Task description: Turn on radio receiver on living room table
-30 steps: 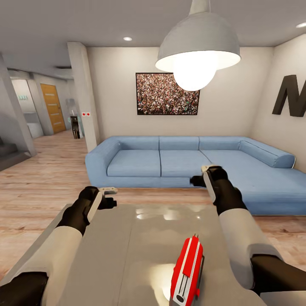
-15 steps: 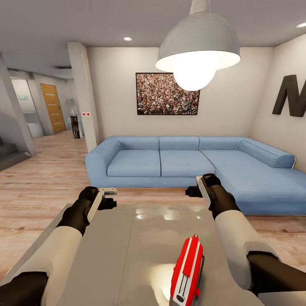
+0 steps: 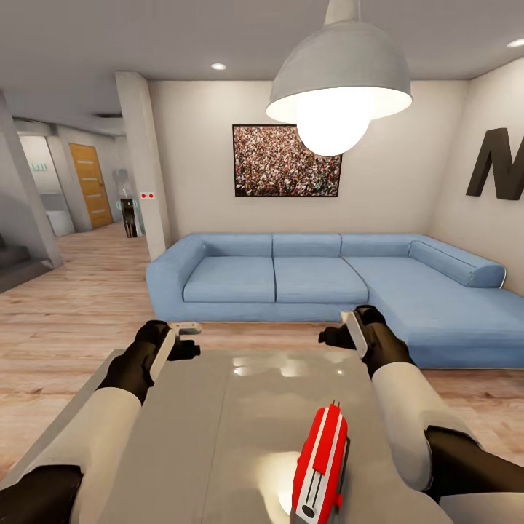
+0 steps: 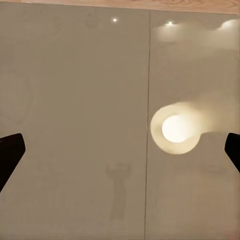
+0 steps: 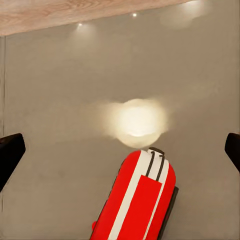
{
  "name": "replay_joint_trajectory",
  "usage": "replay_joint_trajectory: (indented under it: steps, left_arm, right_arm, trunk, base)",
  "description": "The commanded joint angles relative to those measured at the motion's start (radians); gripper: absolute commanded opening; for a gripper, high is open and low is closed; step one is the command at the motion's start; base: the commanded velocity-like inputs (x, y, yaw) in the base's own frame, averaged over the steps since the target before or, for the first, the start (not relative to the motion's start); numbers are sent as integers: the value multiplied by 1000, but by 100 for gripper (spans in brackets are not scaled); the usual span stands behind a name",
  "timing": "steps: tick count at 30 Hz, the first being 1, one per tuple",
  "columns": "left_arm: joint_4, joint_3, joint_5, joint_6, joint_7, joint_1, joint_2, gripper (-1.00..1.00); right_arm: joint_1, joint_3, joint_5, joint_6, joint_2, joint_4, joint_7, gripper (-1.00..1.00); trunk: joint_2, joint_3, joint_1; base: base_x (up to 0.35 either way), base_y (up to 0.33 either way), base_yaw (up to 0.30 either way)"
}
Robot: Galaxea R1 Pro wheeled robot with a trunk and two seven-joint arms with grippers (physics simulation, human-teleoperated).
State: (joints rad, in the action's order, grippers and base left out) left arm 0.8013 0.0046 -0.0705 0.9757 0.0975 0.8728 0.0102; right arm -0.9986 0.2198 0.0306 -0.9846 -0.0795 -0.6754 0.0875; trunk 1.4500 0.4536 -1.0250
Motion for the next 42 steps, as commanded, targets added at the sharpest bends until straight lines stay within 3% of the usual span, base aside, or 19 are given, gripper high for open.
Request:
replay_joint_trajectory:
  steps: [1,4,6,11,18,24,25,29,37,42]
  left_arm:
    - [-1,0,0,0,0,0,0,100]
    - [-2,0,0,0,-1,0,-1,100]
    - [-3,1,0,0,-2,0,-1,100]
    - [-4,1,0,-1,-2,0,-2,100]
    - [-6,1,0,-2,-3,0,-4,100]
    - [-3,2,1,-2,-2,0,-4,100]
    - [-3,1,1,-2,-1,0,-4,100]
    - [-7,1,2,-2,-2,0,-4,100]
    - [-7,1,2,-2,-3,0,-4,100]
    - [-6,1,2,-2,-3,0,-5,100]
  right_arm:
    - [0,4,-2,0,0,1,0,100]
    - [0,8,-8,1,0,2,-3,100]
    - [0,11,-49,1,1,12,-33,100]
    - [0,12,-83,1,4,19,-68,100]
    - [3,13,-90,2,10,20,-77,100]
    - [7,16,-91,3,30,20,-80,100]
    - [9,40,-91,3,47,20,-82,100]
    - [13,144,-88,6,66,20,-68,100]
    - [16,178,-87,14,85,20,11,100]
    - [19,188,-87,36,95,20,21,100]
  trunk:
    - [0,0,0]
    - [0,0,0]
    - [0,0,0]
    - [0,0,0]
    - [0,0,0]
    - [0,0,0]
    - [0,0,0]
    - [0,0,0]
    - [0,0,0]
    - [0,0,0]
  base:
    - [0,0,0]
    - [0,0,0]
    - [0,0,0]
    - [0,0,0]
    - [0,0,0]
    - [0,0,0]
    - [0,0,0]
    - [0,0,0]
    - [0,0,0]
    - [0,0,0]
